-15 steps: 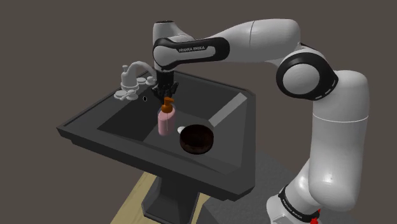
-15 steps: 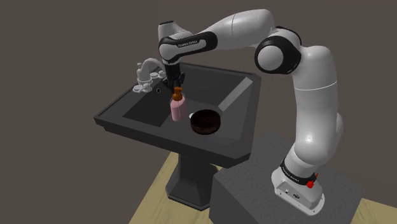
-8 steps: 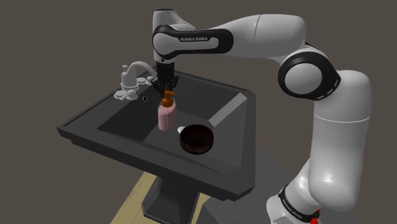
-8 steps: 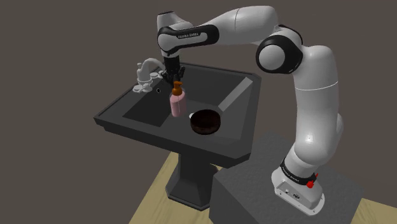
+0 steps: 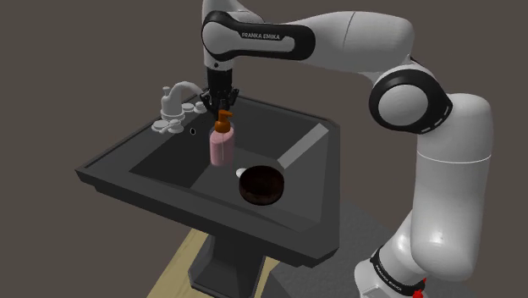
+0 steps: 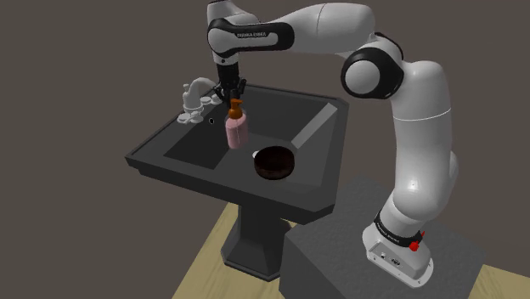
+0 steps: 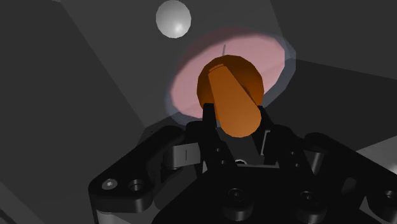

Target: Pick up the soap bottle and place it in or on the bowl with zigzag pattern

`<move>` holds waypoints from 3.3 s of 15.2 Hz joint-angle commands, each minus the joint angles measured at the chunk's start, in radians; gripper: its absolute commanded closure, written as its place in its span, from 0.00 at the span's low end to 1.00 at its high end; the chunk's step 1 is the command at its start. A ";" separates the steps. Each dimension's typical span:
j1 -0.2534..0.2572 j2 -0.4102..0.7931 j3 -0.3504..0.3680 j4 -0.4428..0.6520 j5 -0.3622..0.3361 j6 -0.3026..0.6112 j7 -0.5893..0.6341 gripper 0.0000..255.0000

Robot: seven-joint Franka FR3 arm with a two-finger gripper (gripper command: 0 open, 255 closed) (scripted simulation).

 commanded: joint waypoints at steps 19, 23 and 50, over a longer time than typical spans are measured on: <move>-0.046 -0.390 0.000 -0.304 0.059 -0.081 -0.039 1.00; -0.058 -0.546 -0.010 -0.446 0.082 -0.094 -0.063 1.00; -0.061 -0.698 -0.020 -0.877 0.103 0.187 -0.087 1.00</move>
